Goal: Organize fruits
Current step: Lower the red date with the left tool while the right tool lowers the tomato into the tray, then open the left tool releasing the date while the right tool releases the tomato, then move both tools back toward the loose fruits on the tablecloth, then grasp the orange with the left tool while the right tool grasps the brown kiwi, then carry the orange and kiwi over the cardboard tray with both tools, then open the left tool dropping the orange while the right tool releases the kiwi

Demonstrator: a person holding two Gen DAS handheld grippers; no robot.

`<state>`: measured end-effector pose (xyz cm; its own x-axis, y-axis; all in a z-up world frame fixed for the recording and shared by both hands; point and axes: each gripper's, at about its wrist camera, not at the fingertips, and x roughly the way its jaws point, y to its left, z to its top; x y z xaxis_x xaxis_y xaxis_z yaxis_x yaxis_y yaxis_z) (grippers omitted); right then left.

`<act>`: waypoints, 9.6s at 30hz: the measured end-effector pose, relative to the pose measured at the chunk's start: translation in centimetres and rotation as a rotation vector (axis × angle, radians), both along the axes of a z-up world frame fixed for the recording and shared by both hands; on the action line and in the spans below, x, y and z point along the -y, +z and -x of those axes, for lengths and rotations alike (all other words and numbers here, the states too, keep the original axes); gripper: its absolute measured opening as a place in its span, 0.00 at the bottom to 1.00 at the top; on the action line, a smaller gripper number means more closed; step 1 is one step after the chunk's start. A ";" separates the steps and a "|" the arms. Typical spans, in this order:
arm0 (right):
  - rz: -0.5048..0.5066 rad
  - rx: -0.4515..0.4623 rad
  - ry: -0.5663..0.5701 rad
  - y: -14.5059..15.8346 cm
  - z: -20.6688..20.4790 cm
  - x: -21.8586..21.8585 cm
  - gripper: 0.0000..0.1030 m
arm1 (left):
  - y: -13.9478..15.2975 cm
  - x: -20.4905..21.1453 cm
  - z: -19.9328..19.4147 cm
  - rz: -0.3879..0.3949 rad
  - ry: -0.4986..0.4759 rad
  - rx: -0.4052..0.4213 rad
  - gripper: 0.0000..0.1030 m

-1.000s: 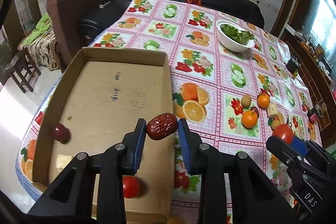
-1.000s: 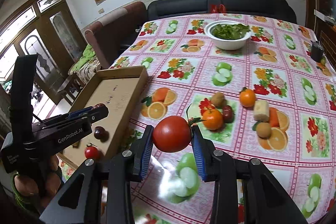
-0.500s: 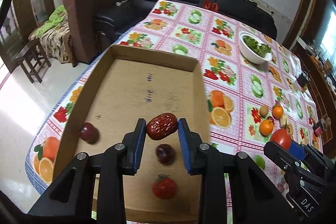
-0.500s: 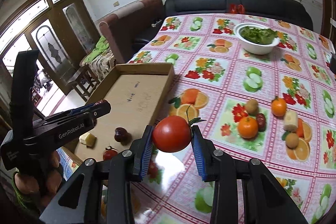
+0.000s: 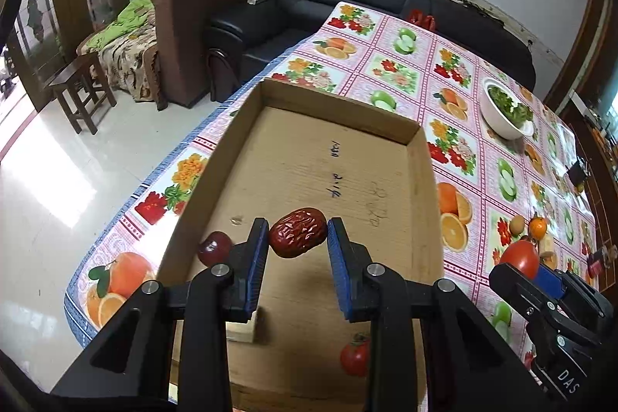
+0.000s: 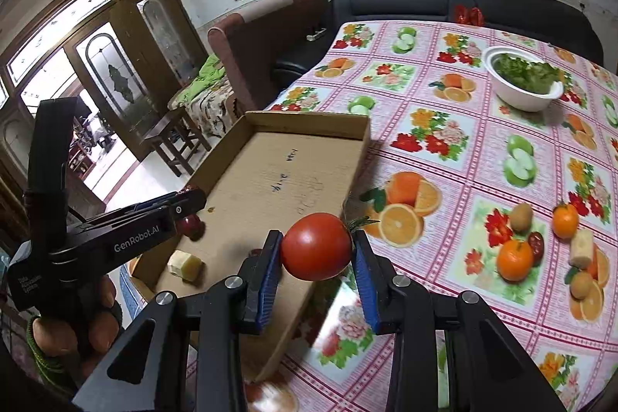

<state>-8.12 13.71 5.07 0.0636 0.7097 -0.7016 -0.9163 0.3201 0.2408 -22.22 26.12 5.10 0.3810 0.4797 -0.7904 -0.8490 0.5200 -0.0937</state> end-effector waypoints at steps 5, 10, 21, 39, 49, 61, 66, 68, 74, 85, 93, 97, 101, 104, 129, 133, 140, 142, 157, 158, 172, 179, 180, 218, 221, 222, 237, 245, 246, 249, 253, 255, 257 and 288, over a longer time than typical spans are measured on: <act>0.003 -0.008 0.018 -0.2 0.3 -0.9 0.35 | -0.2 -0.6 0.2 0.003 0.012 -0.005 0.28; 0.000 -0.019 0.045 -0.4 0.7 -2.3 0.35 | -0.9 -1.3 0.3 0.012 0.025 -0.025 0.28; 0.119 -0.042 0.119 -6.6 1.5 -9.3 0.35 | -4.3 -2.6 -0.6 0.068 0.046 -0.119 0.28; 0.147 0.027 0.142 -6.5 2.3 -10.0 0.43 | -4.4 -3.0 0.4 0.136 0.043 -0.090 0.33; 0.100 0.019 0.105 -4.6 1.4 -7.2 0.52 | -2.7 -1.9 0.6 0.123 0.042 -0.045 0.45; 0.033 -0.008 -0.073 -2.3 -3.3 1.9 0.52 | -0.8 2.5 -2.3 0.069 -0.064 -0.035 0.45; 0.030 -0.026 -0.163 -2.5 -5.8 6.2 0.53 | -0.3 4.8 -4.1 0.060 -0.128 -0.037 0.45; 0.029 -0.030 -0.194 -2.5 -6.6 7.9 0.53 | -0.2 5.7 -4.8 0.059 -0.153 -0.039 0.45; 0.027 -0.039 -0.294 -2.7 -9.0 12.6 0.53 | -0.3 8.1 -6.8 0.067 -0.221 -0.048 0.45; 0.027 -0.055 -0.368 -3.3 -10.4 16.6 0.53 | -0.1 11.6 -9.2 0.046 -0.293 -0.082 0.45; 0.022 -0.050 -0.407 -3.2 -11.2 18.5 0.53 | -0.7 13.4 -10.6 0.029 -0.313 -0.116 0.49; 0.022 -0.054 -0.427 -3.4 -11.8 19.2 0.53 | -1.1 14.1 -11.5 0.038 -0.334 -0.128 0.49; 0.026 -0.065 -0.446 -3.9 -12.5 19.7 0.53 | -1.4 14.7 -12.3 0.045 -0.357 -0.136 0.49; 0.027 -0.069 -0.453 -4.2 -12.9 19.8 0.53 | -1.9 14.9 -13.1 0.052 -0.370 -0.128 0.49; 0.137 0.024 -0.451 -7.1 -17.6 13.1 0.35 | -6.1 14.0 -23.2 0.214 -0.504 -0.055 0.49; 0.133 0.020 -0.446 -6.9 -17.6 13.5 0.28 | -6.4 14.0 -23.7 0.222 -0.512 -0.040 0.49; 0.118 0.001 -0.466 -6.7 -17.7 14.8 0.28 | -6.4 13.5 -23.9 0.227 -0.519 -0.010 0.31; 0.114 0.004 -0.466 -6.5 -17.5 15.1 0.27 | -6.1 13.4 -23.2 0.217 -0.508 -0.009 0.31; 0.017 0.012 -0.411 -2.1 -13.9 14.9 0.27 | -2.1 12.4 -16.0 0.026 -0.376 -0.069 0.31; 0.010 0.014 -0.403 -1.8 -13.5 14.7 0.27 | -1.9 12.2 -15.6 0.017 -0.364 -0.073 0.31; 0.006 0.029 -0.307 -0.5 -9.9 10.9 0.27 | -0.8 9.6 -11.1 -0.055 -0.246 -0.087 0.32; 0.009 0.036 -0.274 -0.1 -8.6 9.7 0.27 | -0.7 8.7 -9.8 -0.056 -0.215 -0.080 0.32; 0.009 0.036 -0.270 -0.1 -8.4 9.5 0.27 | -0.7 8.6 -9.6 -0.056 -0.212 -0.079 0.32; 0.044 0.028 -0.171 -1.0 -5.2 5.9 0.27 | 0.5 7.0 -6.3 -0.152 -0.127 -0.101 0.32; 0.044 0.030 -0.170 -1.0 -5.2 5.8 0.27 | 0.4 6.7 -6.2 -0.157 -0.117 -0.105 0.32; 0.045 0.030 -0.169 -1.0 -5.2 5.8 0.27 | 0.4 6.6 -6.1 -0.159 -0.114 -0.106 0.32; 0.058 0.033 -0.125 -1.4 -4.3 3.1 0.27 | 0.2 3.5 -4.5 -0.175 -0.040 -0.123 0.32; 0.057 0.042 -0.086 -1.0 -3.5 0.7 0.27 | -0.4 1.2 -3.9 -0.116 -0.029 -0.104 0.32; 0.056 0.043 -0.077 -1.0 -3.3 0.1 0.27 | -0.5 0.7 -3.7 -0.100 -0.027 -0.098 0.32; 0.053 0.046 -0.052 -0.9 -2.9 -1.4 0.27 | -0.6 -0.7 -3.1 -0.086 0.001 -0.098 0.32; 0.047 0.037 -0.014 -0.9 -2.0 -3.4 0.27 | -0.8 -2.8 -2.3 -0.051 0.033 -0.086 0.32; 0.044 0.035 0.005 -0.9 -1.5 -4.4 0.27 | -1.0 -3.6 -2.0 -0.035 0.045 -0.083 0.32; 0.041 0.033 0.023 -0.8 -1.1 -5.4 0.27 | -1.1 -4.3 -1.8 -0.017 0.054 -0.079 0.32; 0.206 0.052 0.121 -6.8 0.0 -14.3 0.49 | -3.8 -7.8 -3.2 0.097 0.098 -0.186 0.45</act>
